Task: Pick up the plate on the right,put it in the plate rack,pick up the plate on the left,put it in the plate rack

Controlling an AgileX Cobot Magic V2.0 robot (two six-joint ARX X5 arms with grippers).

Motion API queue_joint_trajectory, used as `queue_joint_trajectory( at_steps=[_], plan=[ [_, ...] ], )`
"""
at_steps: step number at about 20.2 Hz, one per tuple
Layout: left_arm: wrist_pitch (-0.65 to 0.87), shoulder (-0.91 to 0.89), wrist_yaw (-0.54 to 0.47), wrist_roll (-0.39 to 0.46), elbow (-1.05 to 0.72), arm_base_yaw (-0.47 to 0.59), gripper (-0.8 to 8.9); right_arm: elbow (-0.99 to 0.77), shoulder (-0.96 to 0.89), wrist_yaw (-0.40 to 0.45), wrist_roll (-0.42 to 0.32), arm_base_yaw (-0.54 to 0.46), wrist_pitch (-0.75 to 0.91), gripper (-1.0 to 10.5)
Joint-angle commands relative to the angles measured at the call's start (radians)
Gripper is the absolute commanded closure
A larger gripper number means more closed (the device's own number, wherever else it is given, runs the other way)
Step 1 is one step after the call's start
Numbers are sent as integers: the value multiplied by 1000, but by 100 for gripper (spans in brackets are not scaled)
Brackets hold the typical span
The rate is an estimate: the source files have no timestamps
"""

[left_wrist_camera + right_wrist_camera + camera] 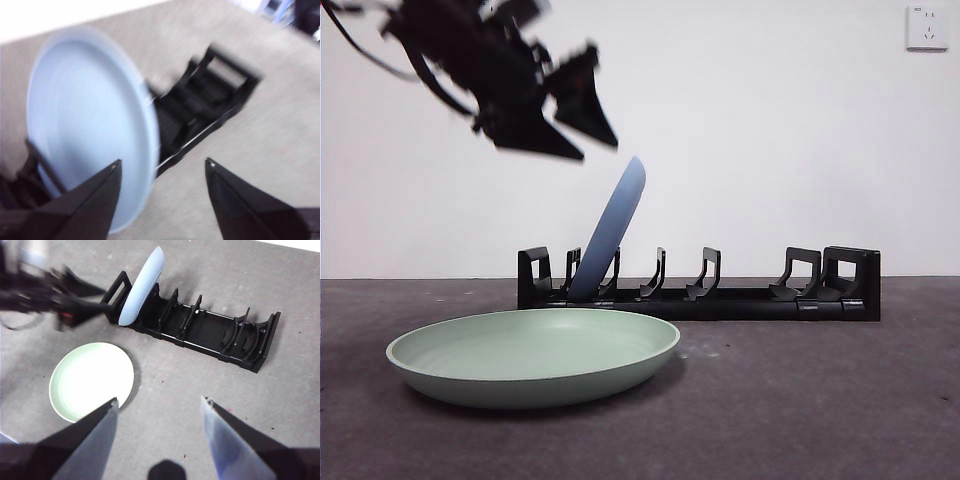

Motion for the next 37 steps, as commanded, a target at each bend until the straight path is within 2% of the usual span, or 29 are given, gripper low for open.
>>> queue_joint_trajectory(
  at_steps=[1, 4, 7, 9, 10, 12, 13, 16, 20, 22, 27, 32, 37],
  plan=[
    [-64, -88, 24, 5, -5, 0, 522, -8, 10, -5, -8, 1, -24, 663],
    [-181, -245, 79, 66, -5, -1, 522, -8, 40, -35, -8, 1, -24, 663],
    [-352, -429, 173, 201, -5, 0, 521, -8, 104, -114, -8, 2, -24, 663],
    [-472, -549, 170, 302, -5, 0, 520, -8, 163, -151, -19, 6, -23, 663],
    [-524, -603, 165, 345, -5, -1, 492, -8, 195, -151, -26, 18, -23, 663],
    [-613, -700, 159, 391, -5, 0, 362, -8, 268, -150, -30, 46, -23, 663],
    [-653, -740, 159, 407, -5, 0, 341, -8, 306, -150, -31, 56, -22, 663],
    [-774, -836, 110, 474, -5, -2, 341, -9, 422, -150, -30, 102, -3, 662],
    [-960, -898, -11, 565, 10, -2, 301, -9, 585, -143, -3, 188, 63, 662],
    [-1049, -896, -63, 589, 41, -5, 301, -9, 664, -116, 15, 234, 92, 662],
    [-1054, -894, -77, 589, 51, -40, 301, -9, 790, -55, 28, 298, 127, 662],
    [-1054, -887, -77, 589, 51, -56, 301, -9, 887, -1, 34, 323, 155, 662],
    [-1057, -883, -77, 589, 51, -74, 301, -9, 949, 6, 50, 323, 197, 662]
  ],
)
